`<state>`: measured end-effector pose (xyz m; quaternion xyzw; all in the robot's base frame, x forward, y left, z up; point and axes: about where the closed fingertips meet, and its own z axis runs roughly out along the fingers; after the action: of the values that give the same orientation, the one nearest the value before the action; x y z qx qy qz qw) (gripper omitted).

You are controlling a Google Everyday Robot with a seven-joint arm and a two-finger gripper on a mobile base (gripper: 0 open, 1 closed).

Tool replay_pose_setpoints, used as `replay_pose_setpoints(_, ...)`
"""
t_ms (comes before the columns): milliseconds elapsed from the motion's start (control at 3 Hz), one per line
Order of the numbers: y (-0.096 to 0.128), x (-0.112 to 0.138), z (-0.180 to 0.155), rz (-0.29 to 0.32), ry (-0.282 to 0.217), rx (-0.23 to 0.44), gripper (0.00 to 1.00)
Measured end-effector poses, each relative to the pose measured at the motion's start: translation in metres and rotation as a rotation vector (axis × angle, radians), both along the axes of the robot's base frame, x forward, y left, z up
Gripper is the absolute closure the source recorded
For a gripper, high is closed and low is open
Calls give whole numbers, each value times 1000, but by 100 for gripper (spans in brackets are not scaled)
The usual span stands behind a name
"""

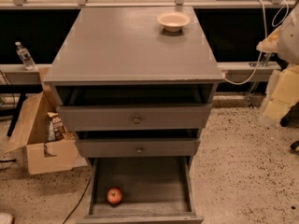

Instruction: Pick apple from bottom drawer and place on counter

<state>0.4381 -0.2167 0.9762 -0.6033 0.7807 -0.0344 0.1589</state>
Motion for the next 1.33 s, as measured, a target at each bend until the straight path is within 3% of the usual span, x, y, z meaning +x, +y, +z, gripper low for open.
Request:
replay_pose_setpoints(333, 0, 0, 0, 0, 0, 0, 0)
replay_pose_setpoints(667, 25, -9, -28, 2, 43, 67, 0)
replay_pose_setpoints(1000, 65, -26, -75, -18, 121, 197, 0)
replay_pose_setpoints(1333, 65, -26, -74, -18, 120, 197, 0)
